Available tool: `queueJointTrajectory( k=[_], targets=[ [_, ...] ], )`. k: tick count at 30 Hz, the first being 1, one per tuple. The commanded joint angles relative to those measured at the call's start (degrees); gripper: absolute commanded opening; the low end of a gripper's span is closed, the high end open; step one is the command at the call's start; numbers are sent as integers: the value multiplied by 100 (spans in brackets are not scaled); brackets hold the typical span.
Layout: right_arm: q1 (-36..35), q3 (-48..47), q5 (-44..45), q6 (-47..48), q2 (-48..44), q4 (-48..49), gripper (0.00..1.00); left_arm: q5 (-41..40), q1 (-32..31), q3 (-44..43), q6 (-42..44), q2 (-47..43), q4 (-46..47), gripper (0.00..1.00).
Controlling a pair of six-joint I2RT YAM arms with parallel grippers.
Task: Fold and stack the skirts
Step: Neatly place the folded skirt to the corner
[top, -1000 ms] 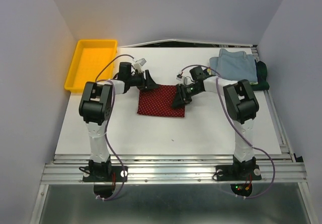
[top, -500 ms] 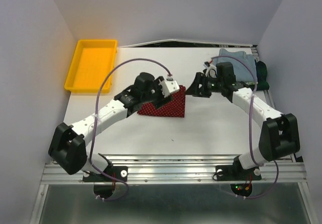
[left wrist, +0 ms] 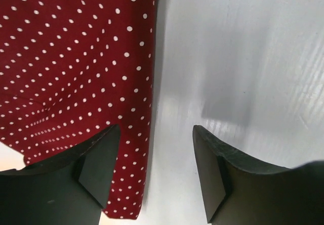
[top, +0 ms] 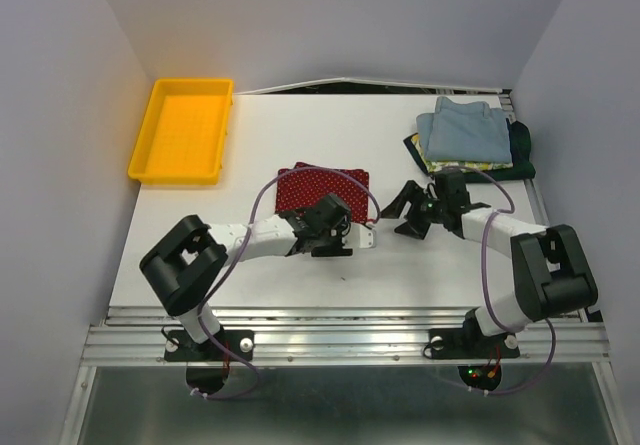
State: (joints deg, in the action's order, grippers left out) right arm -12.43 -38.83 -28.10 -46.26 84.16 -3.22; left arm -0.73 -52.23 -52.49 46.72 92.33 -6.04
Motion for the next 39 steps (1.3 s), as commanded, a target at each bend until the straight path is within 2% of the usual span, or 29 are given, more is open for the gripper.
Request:
queueJointTrajectory(
  k=[1, 5, 8, 11, 12, 14, 18, 20, 24, 30, 34, 39],
  targets=[
    [3, 147, -284, -375, 266, 1025, 77, -234, -7, -77, 223, 346, 454, 68],
    [3, 130, -389, -393, 540, 1201, 77, -278, -7, -174, 224, 829, 560, 54],
    [3, 182, -451, -419, 715, 1438, 77, -182, 37, -349, 136, 979, 710, 36],
    [3, 227, -495, -366, 839, 1728, 78, 11, 177, -498, -5, 1058, 684, 23],
    [3, 244, -504, -331, 935, 1833, 78, 238, 230, -656, -48, 1076, 614, 12],
    [3, 279, -478, -348, 1049, 2106, 80, 502, 484, -954, -233, 1146, 439, 1],
    [3, 358, -547, -655, 1313, 2755, 94, 969, 801, -1316, -470, 1173, 218, 0],
    [3, 481, -592, -1015, 1401, 3493, 99, 1154, 872, -1439, -541, 1208, 191, 0],
    [-145, 622, -303, -1280, 1638, 4452, 100, 1383, 960, -1729, -647, 1278, 112, 0],
    [-542, 350, 305, -1552, 2218, 4830, 100, 1523, 1039, -2028, -804, 1507, 24, 0],
    [-804, 411, 945, -1938, 2596, 5471, 100, 1602, 1100, -2169, -1024, 1673, 50, 0],
    [-1024, 96, 1482, -1948, 2992, 5323, 100, 1769, 1127, -2362, -1209, 1823, 68, 0]
  ],
)
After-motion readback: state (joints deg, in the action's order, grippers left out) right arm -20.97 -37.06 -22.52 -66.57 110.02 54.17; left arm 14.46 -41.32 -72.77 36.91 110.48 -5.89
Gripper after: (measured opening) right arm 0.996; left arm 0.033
